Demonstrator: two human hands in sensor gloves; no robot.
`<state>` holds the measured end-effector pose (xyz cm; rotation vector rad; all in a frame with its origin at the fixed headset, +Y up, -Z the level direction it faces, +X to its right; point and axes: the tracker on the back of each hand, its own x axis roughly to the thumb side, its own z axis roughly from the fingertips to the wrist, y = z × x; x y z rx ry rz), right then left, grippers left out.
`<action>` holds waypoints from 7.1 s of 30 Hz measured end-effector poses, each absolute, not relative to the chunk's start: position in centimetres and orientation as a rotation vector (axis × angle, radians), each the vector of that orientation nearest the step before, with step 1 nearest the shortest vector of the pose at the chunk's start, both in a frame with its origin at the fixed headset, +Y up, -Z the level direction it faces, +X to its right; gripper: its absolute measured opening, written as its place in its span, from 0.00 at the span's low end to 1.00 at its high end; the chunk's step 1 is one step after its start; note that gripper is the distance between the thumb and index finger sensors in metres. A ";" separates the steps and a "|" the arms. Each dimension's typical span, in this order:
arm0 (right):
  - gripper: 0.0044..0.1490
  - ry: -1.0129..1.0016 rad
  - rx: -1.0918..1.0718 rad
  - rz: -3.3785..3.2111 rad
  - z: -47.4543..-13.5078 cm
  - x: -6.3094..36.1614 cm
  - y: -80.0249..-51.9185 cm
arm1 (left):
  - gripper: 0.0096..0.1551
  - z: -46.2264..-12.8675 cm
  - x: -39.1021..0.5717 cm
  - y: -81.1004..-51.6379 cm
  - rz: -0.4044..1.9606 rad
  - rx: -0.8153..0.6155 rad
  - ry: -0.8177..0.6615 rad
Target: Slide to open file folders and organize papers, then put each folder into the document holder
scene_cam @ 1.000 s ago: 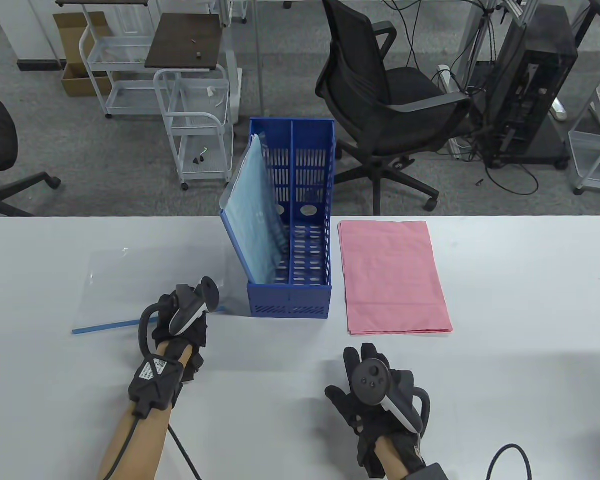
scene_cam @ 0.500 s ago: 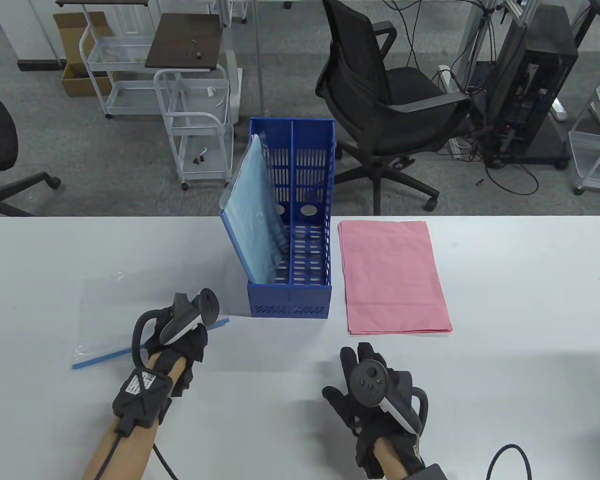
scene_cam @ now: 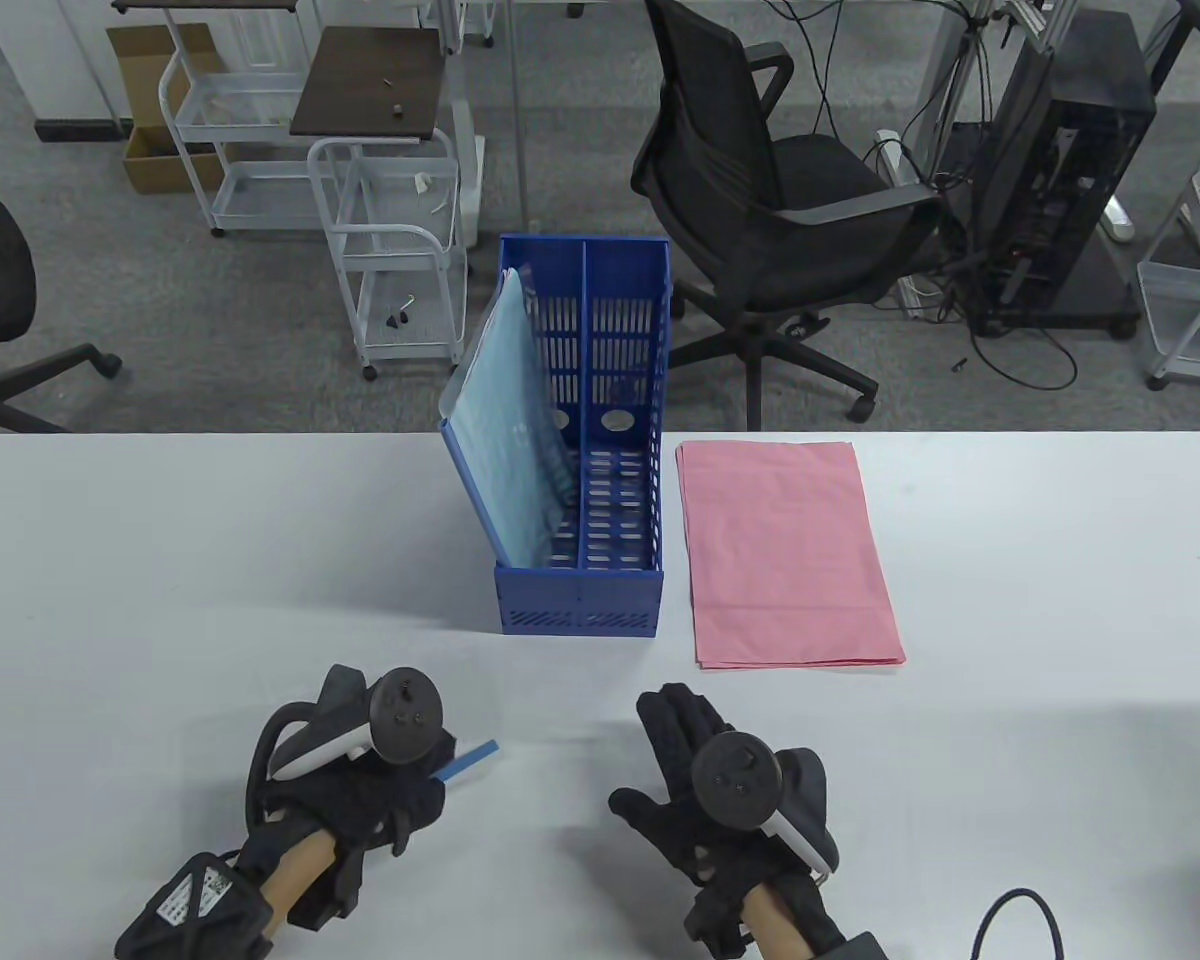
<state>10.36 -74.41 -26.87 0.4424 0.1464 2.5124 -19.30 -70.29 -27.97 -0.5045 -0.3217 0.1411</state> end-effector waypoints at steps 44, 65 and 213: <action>0.24 -0.006 0.070 2.193 -27.2 12.3 -74.6 | 0.25 -26.6 -19.3 -72.9 0.470 -0.214 -0.357; 0.24 -0.152 -0.048 2.106 -27.5 15.6 -73.7 | 0.24 -28.4 -27.7 -74.2 0.545 -0.503 -0.175; 0.26 0.153 -0.341 2.616 -29.1 18.2 -74.3 | 0.26 -26.1 -31.6 -73.5 0.592 -0.439 0.364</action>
